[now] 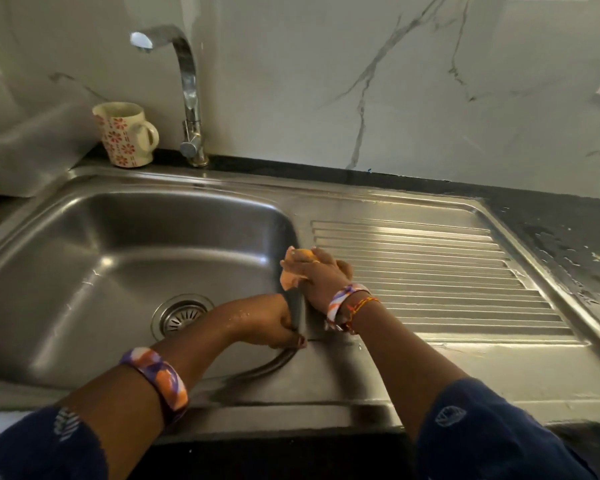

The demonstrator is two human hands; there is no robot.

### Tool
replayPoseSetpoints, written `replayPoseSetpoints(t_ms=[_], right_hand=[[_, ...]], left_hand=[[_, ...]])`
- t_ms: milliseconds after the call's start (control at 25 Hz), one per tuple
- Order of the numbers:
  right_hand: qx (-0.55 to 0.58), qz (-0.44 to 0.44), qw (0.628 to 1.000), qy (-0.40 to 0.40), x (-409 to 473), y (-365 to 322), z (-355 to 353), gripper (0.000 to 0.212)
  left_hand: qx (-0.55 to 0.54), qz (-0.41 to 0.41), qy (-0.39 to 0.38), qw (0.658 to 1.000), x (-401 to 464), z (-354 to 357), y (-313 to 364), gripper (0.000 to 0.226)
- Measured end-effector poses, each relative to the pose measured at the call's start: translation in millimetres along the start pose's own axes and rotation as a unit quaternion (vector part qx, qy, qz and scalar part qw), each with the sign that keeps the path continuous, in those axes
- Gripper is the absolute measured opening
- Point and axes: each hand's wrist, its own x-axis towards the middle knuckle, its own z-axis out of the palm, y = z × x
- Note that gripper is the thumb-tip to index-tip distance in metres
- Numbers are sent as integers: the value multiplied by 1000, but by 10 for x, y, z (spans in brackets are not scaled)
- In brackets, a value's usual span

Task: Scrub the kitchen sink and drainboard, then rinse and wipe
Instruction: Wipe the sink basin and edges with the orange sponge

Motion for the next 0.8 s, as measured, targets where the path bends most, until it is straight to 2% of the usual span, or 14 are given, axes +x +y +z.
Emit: replayPoseSetpoints(t_ms=[40,120,160,240,320,400,480,520,560,600,640,680,800], right_hand=[[72,-3,997,-21,-84,-57,32,42],[272,-49,960,-42,-373,-147,4,34],[332,-54,942,3,-500,-115,-57,34],[369,-31,924,97,-700,128,-244,42],[337,32,918,206,-916,573,-464,42],[256,176,904,295,-1148,1161,-646,39],[133,316,882,324,-1353,1716,-760,32],[102,372,872,302,-1433,1924,-787,32],[76,428,867,244,-1491,2104,-799,40],[43,461,870,168,-1545,2219,-779,58],[19,472,877,90,-1584,2307,-742,75],[2,474,879,44,-1594,2350,-704,82],[70,463,883,30,-1563,2244,-678,70]], left_hand=[[0,-9,-24,1000,-21,9,25,30],[-4,-31,-45,999,-58,-15,96,27],[-2,-48,-50,998,-46,-33,121,26],[18,-72,-72,995,-19,-90,215,25],[61,-86,-105,989,0,-131,302,29],[86,-101,-144,981,31,-143,365,30],[89,-111,-165,976,56,-157,392,28],[84,-110,-164,977,72,-157,384,29],[77,-110,-157,978,77,-155,371,29],[71,-108,-146,981,84,-145,350,30],[73,-104,-131,983,83,-129,329,31],[81,-96,-111,986,77,-109,312,32],[88,-85,-47,991,19,-51,294,32]])
